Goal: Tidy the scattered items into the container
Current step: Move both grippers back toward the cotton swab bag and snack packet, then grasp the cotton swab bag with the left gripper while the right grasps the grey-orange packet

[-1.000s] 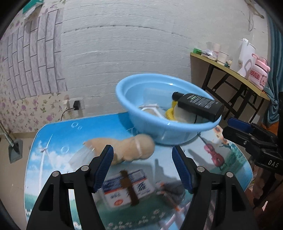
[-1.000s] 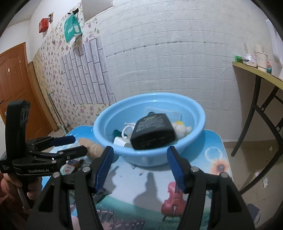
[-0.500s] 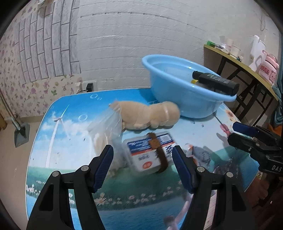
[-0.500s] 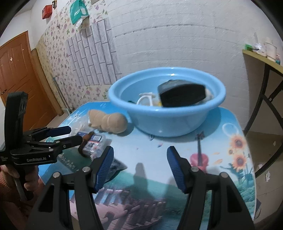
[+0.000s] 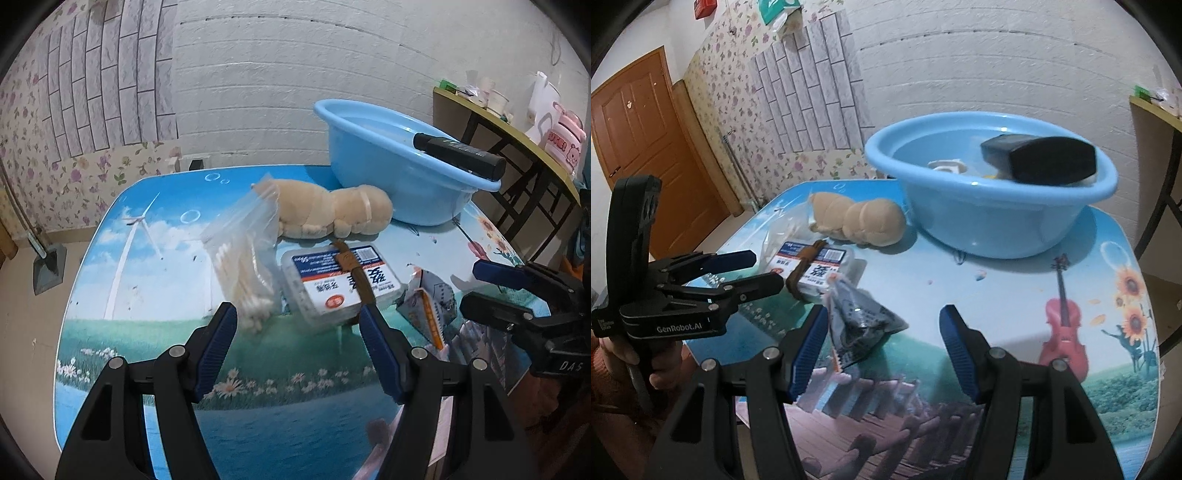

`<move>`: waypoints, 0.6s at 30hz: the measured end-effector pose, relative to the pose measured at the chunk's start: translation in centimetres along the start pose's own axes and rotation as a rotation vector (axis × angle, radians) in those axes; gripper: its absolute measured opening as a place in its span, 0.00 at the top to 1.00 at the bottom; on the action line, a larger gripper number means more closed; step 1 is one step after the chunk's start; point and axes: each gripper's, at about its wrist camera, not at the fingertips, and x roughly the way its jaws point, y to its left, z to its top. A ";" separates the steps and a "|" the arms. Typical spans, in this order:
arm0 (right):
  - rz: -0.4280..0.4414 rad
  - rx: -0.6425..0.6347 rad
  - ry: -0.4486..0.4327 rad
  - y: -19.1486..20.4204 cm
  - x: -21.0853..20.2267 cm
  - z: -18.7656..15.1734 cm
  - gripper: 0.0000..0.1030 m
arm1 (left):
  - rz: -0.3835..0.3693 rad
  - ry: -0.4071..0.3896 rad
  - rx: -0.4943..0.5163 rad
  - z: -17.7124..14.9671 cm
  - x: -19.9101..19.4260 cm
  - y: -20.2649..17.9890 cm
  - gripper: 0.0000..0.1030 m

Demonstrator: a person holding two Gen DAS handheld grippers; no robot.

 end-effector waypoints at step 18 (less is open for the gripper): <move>0.014 -0.027 0.041 0.9 1.1 -0.2 0.39 | 0.036 -0.008 -0.075 0.2 -0.3 3.4 0.33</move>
